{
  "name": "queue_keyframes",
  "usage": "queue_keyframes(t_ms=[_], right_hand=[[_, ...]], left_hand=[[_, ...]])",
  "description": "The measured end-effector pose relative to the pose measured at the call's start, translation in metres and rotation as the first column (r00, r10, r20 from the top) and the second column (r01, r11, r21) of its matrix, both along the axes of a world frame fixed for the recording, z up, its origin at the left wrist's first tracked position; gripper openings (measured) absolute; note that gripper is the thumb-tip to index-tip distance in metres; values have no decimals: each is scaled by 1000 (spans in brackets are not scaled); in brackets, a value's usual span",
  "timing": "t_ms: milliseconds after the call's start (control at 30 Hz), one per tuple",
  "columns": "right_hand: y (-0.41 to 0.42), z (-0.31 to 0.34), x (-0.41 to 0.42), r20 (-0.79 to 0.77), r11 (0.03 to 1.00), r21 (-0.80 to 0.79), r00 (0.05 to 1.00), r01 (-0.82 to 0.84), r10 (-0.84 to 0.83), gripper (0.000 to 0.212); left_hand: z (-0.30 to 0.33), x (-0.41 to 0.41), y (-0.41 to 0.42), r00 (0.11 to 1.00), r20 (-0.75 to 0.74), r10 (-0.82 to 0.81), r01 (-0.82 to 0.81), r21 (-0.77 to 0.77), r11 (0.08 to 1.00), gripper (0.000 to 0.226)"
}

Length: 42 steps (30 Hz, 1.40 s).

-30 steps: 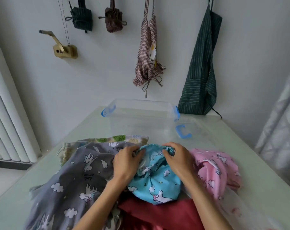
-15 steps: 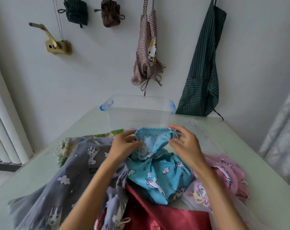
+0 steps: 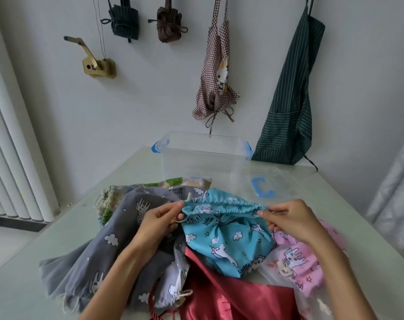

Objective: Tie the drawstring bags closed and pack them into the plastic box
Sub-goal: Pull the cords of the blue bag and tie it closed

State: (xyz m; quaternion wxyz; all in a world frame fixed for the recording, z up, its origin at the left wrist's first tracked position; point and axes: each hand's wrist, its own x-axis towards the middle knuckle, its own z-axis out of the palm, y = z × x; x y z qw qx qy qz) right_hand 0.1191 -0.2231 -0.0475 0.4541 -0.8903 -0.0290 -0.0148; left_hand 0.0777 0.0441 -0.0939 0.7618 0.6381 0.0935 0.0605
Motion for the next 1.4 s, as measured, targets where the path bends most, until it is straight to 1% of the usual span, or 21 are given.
queue_keyframes(t_ms=[100, 133, 200, 267, 333, 367, 467, 533, 600, 667, 733, 833, 933, 1033, 1100, 1133, 1200, 1233, 1300, 1367, 1400], right_hand=[[-4, 0, 1, -102, 998, -8, 993, -65, 64, 24], [-5, 0, 0, -110, 997, -8, 991, -76, 75, 25], [-4, 3, -2, -92, 996, -27, 992, -84, 81, 30], [-3, 8, -2, -96, 991, 45, 987, -127, 131, 32], [-1, 10, -3, -142, 966, 193, 969, -174, 203, 36], [-1, 12, -5, -160, 952, 245, 961, -182, 225, 39], [-5, 14, -6, -168, 961, 241, 970, -135, 179, 44], [-6, 13, -6, -129, 981, 179, 986, -78, 102, 39], [-5, 10, -6, -69, 986, 163, 996, -46, 58, 33], [-8, 10, -3, -9, 982, 187, 1000, -14, 16, 29], [-17, 8, 1, 84, 976, 201, 991, 89, -108, 25], [-27, 6, 5, 280, 931, 65, 889, 360, -363, 25], [-15, 2, 7, 246, 920, -180, 922, 347, -299, 20], [-2, 6, 3, 217, 766, -568, 953, 301, -213, 25], [7, 15, -4, 400, 741, -542, 897, 397, -188, 33], [11, 20, -6, 455, 812, -439, 875, 384, -168, 34], [23, 25, -8, 358, 970, -204, 932, 135, -54, 41], [31, 23, -9, 243, 989, -146, 970, 9, 27, 46], [39, 14, -9, 99, 977, -192, 988, -97, 117, 51], [41, 7, -7, 119, 972, -223, 988, -70, 98, 41], [41, 6, -6, 156, 978, -205, 986, -31, 64, 34]], left_hand=[[17, -1, 8, 996, -34, -78, 74, -123, 990, 24], [25, 1, 11, 998, -25, -64, 63, -64, 996, 24], [40, 6, 19, 999, 38, 1, -9, 217, 976, 25], [46, 16, 24, 984, 170, 52, -127, 471, 873, 16], [45, 25, 24, 957, 278, 81, -223, 530, 818, 13], [43, 26, 22, 952, 293, 86, -230, 505, 832, 16], [37, 25, 24, 966, 259, 2, -145, 532, 834, 20], [33, 22, 30, 975, 216, -54, -116, 702, 702, 21], [34, 19, 35, 976, 220, -6, -190, 857, 480, 22], [40, 17, 41, 944, 313, 103, -330, 898, 292, 22], [45, 16, 51, 895, 374, 242, -427, 876, 224, 25], [47, 12, 63, 871, 324, 368, -420, 881, 219, 24], [49, 12, 56, 905, 234, 355, -298, 944, 139, 22], [62, 6, 45, 932, 208, 297, -235, 970, 57, 34], [72, 4, 34, 934, 273, 230, -302, 948, 101, 43], [75, 4, 26, 947, 277, 163, -306, 932, 193, 45], [73, 6, 6, 980, 194, -50, -163, 916, 367, 44], [67, 8, -5, 979, 131, -155, -64, 924, 377, 44], [53, 12, -16, 970, 51, -240, 29, 948, 316, 42], [46, 17, -17, 976, 91, -200, -34, 962, 271, 36], [45, 19, -14, 976, 131, -176, -75, 954, 290, 33]])
